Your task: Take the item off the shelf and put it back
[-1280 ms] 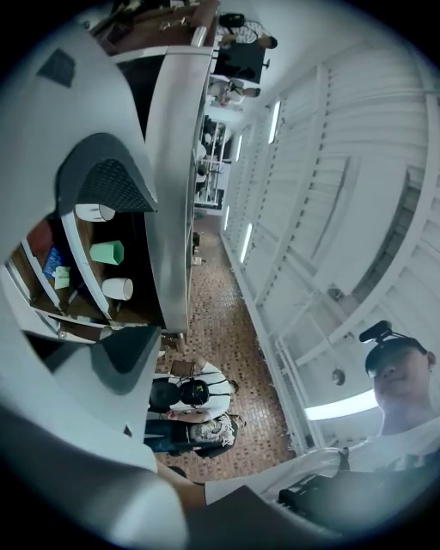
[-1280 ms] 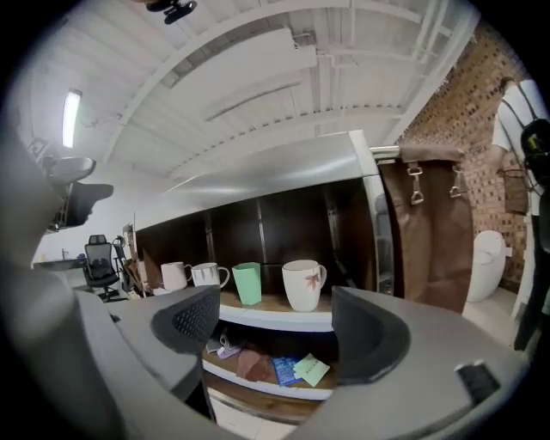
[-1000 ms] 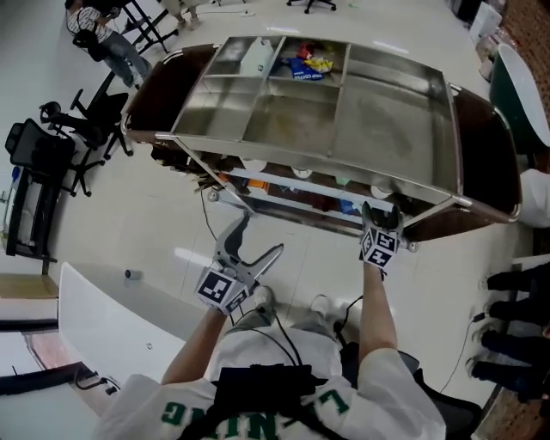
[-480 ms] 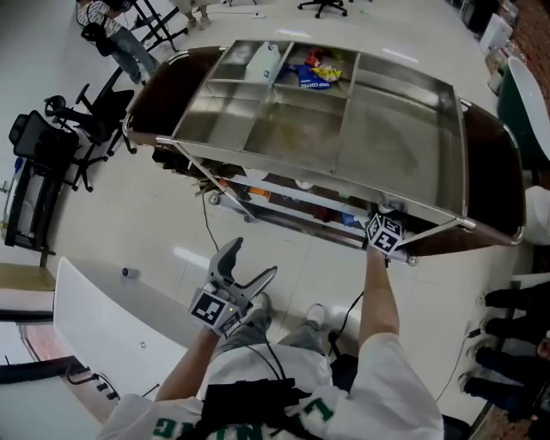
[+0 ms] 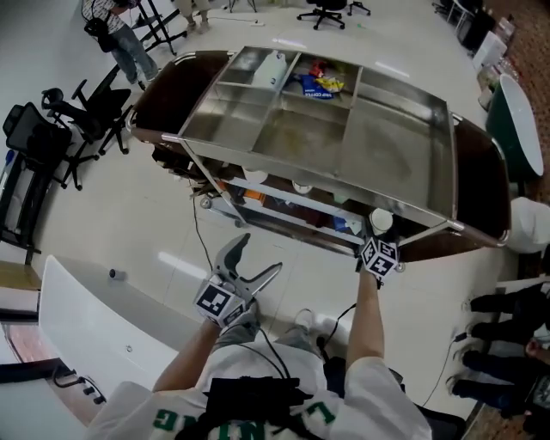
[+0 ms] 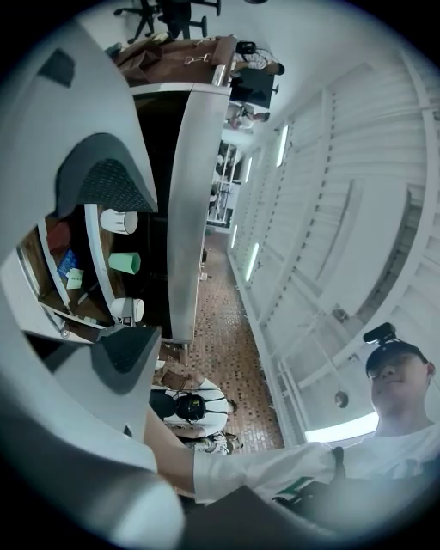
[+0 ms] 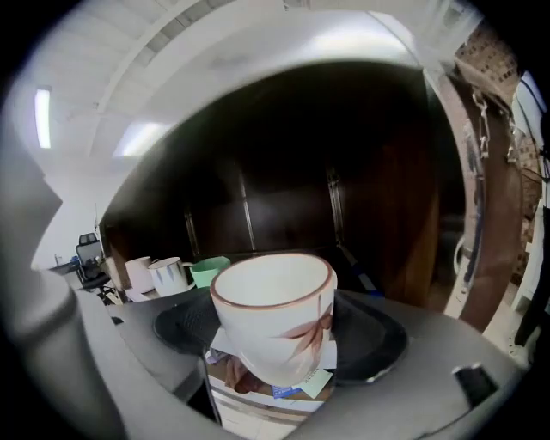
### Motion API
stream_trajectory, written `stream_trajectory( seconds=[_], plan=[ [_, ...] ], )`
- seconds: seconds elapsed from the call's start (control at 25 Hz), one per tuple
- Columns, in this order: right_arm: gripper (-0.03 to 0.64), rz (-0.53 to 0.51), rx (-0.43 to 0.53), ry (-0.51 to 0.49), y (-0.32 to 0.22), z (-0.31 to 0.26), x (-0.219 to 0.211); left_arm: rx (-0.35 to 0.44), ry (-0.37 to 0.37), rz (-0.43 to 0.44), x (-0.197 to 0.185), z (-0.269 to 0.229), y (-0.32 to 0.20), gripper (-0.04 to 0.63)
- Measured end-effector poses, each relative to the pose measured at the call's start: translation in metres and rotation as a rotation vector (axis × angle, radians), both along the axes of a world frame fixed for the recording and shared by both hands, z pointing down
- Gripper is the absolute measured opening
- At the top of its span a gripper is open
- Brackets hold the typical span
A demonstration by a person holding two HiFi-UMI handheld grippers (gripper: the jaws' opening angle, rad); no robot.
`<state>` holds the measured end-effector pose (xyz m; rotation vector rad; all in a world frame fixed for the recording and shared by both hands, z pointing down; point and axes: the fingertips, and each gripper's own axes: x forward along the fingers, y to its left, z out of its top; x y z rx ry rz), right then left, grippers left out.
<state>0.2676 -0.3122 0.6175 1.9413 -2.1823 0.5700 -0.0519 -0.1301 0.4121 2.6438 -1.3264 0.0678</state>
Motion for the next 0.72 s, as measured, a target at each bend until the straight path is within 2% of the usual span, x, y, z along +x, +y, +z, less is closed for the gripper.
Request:
stream_trajectory(
  seconds=[0.32, 0.52, 0.72],
  plan=[
    [0.411, -0.014, 0.153, -0.023, 0.081, -0.083, -0.032, 0.063, -0.016, 0.052, -0.011, 0.019, -0.002, 0.391],
    [0.413, -0.055, 0.174, -0.087, 0.133, -0.129, -0.06, 0.1, -0.001, 0.071, -0.014, 0.009, 0.001, 0.391],
    [0.413, -0.077, 0.194, -0.116, 0.182, -0.17, -0.086, 0.165, -0.055, 0.048, -0.023, -0.006, 0.008, 0.391]
  ],
)
